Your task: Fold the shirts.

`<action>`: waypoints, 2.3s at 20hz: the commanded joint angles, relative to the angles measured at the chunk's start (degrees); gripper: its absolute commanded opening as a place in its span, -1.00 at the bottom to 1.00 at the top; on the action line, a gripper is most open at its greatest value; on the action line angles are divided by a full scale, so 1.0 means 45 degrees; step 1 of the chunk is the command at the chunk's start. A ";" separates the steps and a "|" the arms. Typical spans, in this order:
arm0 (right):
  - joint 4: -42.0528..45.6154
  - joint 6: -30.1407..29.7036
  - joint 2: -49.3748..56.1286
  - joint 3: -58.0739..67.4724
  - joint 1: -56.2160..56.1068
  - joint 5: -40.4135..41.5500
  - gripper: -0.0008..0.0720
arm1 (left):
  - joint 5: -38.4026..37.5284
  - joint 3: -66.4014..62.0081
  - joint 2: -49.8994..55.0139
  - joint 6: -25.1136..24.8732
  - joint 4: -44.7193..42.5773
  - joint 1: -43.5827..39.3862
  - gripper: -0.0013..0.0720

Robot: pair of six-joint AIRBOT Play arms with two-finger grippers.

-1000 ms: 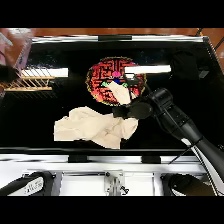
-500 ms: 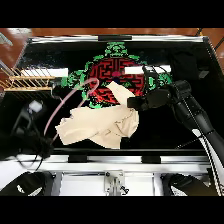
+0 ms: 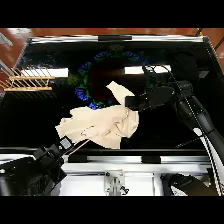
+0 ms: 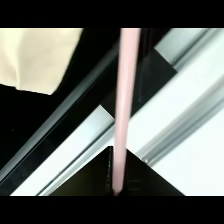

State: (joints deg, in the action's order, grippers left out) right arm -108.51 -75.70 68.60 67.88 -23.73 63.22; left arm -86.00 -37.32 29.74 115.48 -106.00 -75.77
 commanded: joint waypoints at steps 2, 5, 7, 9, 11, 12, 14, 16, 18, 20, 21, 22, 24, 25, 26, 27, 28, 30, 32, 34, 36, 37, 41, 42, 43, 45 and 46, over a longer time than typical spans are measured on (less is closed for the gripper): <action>-0.0583 -0.0024 -0.0058 0.0010 0.0010 0.0340 -0.79 | 0.1608 0.0486 0.0646 0.1311 -0.0991 -0.0627 -0.87; -0.0539 -0.0024 -0.0199 0.0010 0.0010 0.0389 -0.79 | 0.2399 0.0486 0.1229 0.1316 -0.0976 -0.0627 -0.87; -0.0520 -0.0024 -0.0291 0.0010 0.0010 0.0389 -0.79 | 0.2710 0.0486 0.1438 0.1477 -0.0991 -0.0627 -0.87; -0.0529 -0.0019 -0.0306 0.0010 0.0010 0.0408 -0.79 | 0.2681 0.0471 0.1423 0.1899 -0.0971 -0.0631 -0.86; -0.0437 -0.0024 -0.0306 0.0010 0.0010 0.0389 -0.79 | 0.2671 0.0466 0.1258 0.1987 -0.0971 -0.0631 -0.87; -0.0432 -0.0063 -0.0306 0.0010 0.0010 0.0384 -0.79 | 0.2676 0.0466 0.1243 0.1987 -0.0967 -0.0631 -0.86; -0.0427 -0.0117 -0.0306 0.0010 0.0010 0.0384 -0.79 | 0.2812 0.0466 0.1248 0.1977 -0.0631 -0.0636 -0.86; -0.0427 -0.0170 -0.0306 0.0010 0.0010 0.0384 -0.79 | 0.2924 0.0466 0.1248 0.1991 -0.0442 -0.0855 -0.86; -0.0374 -0.0233 -0.0306 0.0010 0.0010 0.0335 -0.79 | 0.2905 0.0466 0.1248 0.2273 -0.0442 -0.1331 -0.87; -0.0345 -0.0233 -0.0306 0.0010 0.0010 0.0287 -0.79 | 0.2871 0.0471 0.1258 0.2754 -0.0442 -0.1851 -0.87; -0.0350 -0.0233 -0.0306 0.0010 0.0010 0.0301 -0.79 | 0.2875 0.0471 0.1292 0.2987 -0.0452 -0.1987 -0.86; -0.0408 -0.0238 -0.0316 0.0010 0.0010 0.0340 -0.79 | 0.2871 0.0471 0.1355 0.3288 -0.0471 -0.2001 -0.87; -0.0457 -0.0248 -0.0389 0.0010 0.0010 0.0432 -0.79 | 0.2866 0.0476 0.1515 0.3988 -0.0792 -0.1996 -0.86; -0.0427 -0.0257 -0.0491 0.0010 0.0010 0.0466 -0.79 | 0.2851 0.0476 0.1583 0.4328 -0.0845 -0.1987 -0.86; -0.0418 -0.0262 -0.0622 0.0010 0.0010 0.0486 -0.79 | 0.2739 0.0476 0.1617 0.4668 -0.0835 -0.1962 -0.86; -0.0340 -0.0262 -0.0743 0.0010 0.0010 0.0505 -0.79 | 0.2487 0.0476 0.1622 0.4765 -0.0831 -0.1962 -0.86; -0.0257 -0.0257 -0.0860 0.0010 0.0010 0.0549 -0.79 | 0.2098 0.0476 0.1617 0.4760 -0.0835 -0.1962 -0.86; -0.0199 -0.0257 -0.1001 0.0010 0.0010 0.0782 -0.79 | 0.1642 0.0476 0.1603 0.4745 -0.0840 -0.1962 -0.86; -0.0287 -0.0330 -0.1010 0.0010 -0.0121 0.0865 -0.79 | 0.2288 0.0471 0.1622 0.4668 -0.0845 -0.1962 -0.86; -0.0340 -0.0646 -0.1010 0.0010 -0.0597 0.0743 -0.79 | 0.3002 0.0471 0.1778 0.4541 -0.0860 -0.1962 -0.86; -0.0325 -0.0845 -0.1010 0.0010 -0.1175 0.0748 -0.79 | 0.3303 0.0471 0.2069 0.4381 -0.0874 -0.1967 -0.86; -0.0316 -0.0923 -0.1010 0.0010 -0.1409 0.0743 -0.79 | 0.3793 0.0471 0.2127 0.3934 -0.0845 -0.1982 -0.86; -0.0102 -0.1326 -0.1039 0.0816 -0.1758 0.1175 -0.79 | 0.3575 0.0471 0.2132 0.2603 -0.0831 -0.1977 -0.86; 0.0010 -0.1433 -0.1039 0.1268 -0.1753 0.1457 -0.79 | 0.3050 0.0471 0.2123 0.1855 -0.0831 -0.1977 -0.86; 0.0165 -0.1506 -0.1035 0.1681 -0.1753 0.1744 -0.79 | 0.2696 0.0466 0.2113 0.1141 -0.0840 -0.1977 -0.86; 0.0204 -0.1695 -0.1035 0.2385 -0.1753 0.2370 -0.79 | 0.2676 0.0461 0.2030 0.0680 -0.0947 -0.1972 -0.86; 0.0155 -0.1749 -0.1039 0.2613 -0.1763 0.2754 -0.79 | 0.2667 0.0403 0.2016 0.0685 -0.1035 -0.1957 -0.86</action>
State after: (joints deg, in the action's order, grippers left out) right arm -108.18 -82.24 63.99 75.99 -31.35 71.48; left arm -72.53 -35.27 39.00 122.91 -110.15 -84.62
